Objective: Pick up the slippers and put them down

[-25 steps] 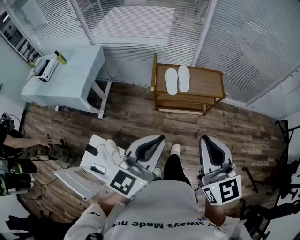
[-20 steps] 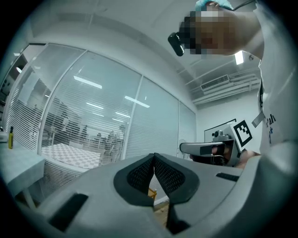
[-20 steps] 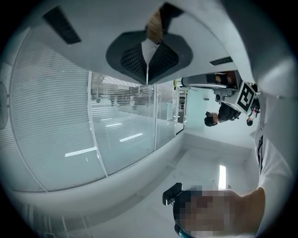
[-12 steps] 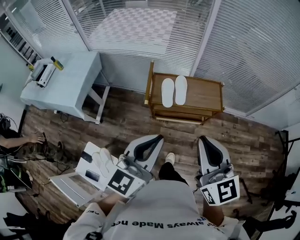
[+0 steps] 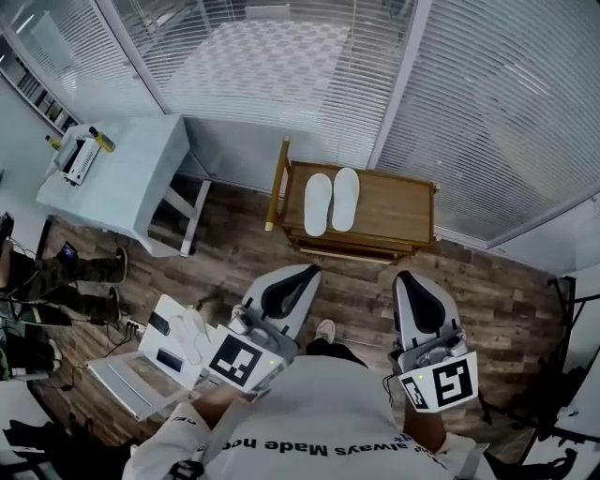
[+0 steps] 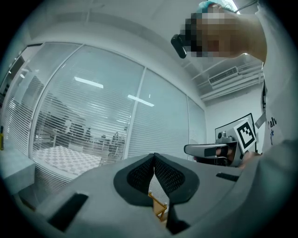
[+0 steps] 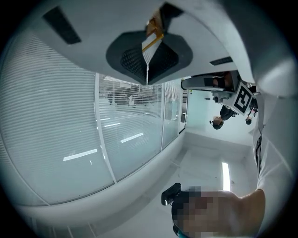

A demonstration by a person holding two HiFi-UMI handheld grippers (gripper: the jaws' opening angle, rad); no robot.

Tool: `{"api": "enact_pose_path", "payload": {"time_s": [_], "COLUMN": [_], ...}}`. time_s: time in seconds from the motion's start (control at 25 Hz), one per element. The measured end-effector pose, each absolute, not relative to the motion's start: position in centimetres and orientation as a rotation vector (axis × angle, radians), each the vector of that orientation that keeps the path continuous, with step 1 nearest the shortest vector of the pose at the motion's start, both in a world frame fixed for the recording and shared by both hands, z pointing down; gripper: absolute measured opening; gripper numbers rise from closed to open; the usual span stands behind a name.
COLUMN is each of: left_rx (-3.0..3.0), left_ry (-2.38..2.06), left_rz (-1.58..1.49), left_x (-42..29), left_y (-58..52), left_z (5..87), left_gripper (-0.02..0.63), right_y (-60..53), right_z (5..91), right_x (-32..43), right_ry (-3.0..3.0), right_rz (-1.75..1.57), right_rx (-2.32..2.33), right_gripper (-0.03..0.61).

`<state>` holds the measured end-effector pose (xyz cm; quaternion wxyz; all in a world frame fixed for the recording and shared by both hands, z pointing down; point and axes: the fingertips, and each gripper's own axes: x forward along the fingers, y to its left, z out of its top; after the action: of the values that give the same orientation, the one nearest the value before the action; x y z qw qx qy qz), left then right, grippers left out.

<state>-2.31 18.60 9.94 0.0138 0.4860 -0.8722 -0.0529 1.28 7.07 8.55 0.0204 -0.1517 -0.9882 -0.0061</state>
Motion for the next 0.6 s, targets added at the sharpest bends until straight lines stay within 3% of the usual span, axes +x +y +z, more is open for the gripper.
{"api": "enact_pose_path", "payload": {"time_s": [0.6], "left_rx": [1.490], "left_ry": [-2.712], "left_rz": [-0.155], "left_x": [-8.8], "left_y": [13.5], "left_z": [11.3], "left_gripper": [0.012], "right_y": [3.0], "right_z": [10.5], "right_x": [-5.3], "right_ry": [-3.023], "right_rz": [0.006], "right_rx": [-0.531], "right_gripper": [0.017]}}
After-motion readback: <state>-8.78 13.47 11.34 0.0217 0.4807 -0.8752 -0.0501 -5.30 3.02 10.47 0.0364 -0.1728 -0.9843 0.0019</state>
